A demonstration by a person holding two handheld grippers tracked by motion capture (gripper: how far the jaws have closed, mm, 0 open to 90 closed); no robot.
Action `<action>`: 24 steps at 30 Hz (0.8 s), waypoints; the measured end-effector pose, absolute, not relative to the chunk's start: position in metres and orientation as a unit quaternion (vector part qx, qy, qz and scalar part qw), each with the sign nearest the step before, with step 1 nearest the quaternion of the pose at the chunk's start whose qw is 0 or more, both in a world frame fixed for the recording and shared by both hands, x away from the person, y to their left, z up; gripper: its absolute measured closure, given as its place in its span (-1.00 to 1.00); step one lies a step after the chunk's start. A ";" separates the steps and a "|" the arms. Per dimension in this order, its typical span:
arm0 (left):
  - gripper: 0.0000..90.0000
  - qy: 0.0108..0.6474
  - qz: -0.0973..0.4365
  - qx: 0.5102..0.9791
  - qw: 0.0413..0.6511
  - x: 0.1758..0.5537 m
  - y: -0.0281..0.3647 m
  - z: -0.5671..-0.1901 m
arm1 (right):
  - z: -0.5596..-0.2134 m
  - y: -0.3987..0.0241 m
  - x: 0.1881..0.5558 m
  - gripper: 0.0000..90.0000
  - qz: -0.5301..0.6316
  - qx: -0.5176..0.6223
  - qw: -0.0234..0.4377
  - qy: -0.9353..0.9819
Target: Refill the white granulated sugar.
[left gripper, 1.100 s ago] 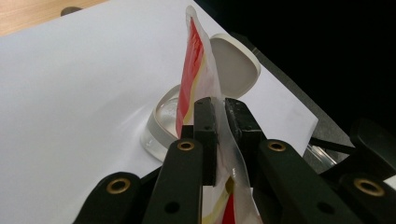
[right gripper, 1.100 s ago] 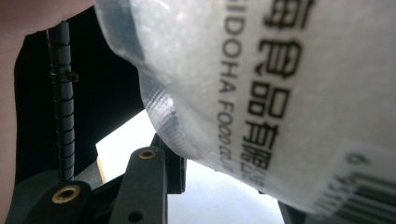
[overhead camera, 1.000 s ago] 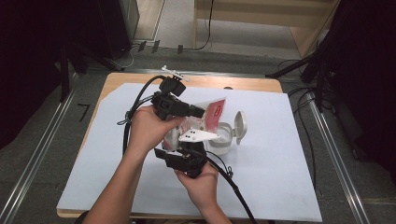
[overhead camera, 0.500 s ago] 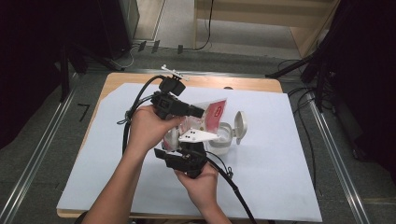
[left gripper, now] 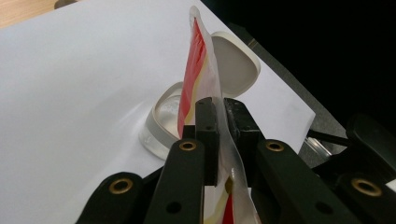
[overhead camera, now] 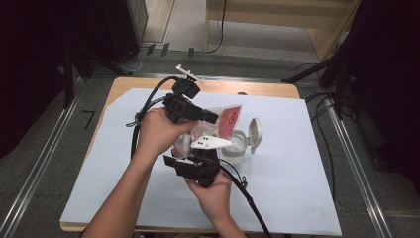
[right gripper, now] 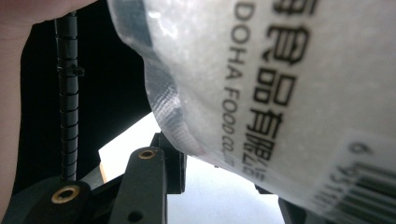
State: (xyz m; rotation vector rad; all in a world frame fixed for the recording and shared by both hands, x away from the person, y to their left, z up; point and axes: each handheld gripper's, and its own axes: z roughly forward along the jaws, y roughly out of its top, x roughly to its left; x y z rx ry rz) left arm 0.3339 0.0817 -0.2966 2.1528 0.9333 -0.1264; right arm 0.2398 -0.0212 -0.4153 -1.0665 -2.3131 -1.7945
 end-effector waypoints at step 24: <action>0.89 0.365 -0.033 0.835 0.410 0.332 0.084 -0.300 | -0.416 -0.021 0.244 0.42 -0.570 -0.345 0.001 -0.745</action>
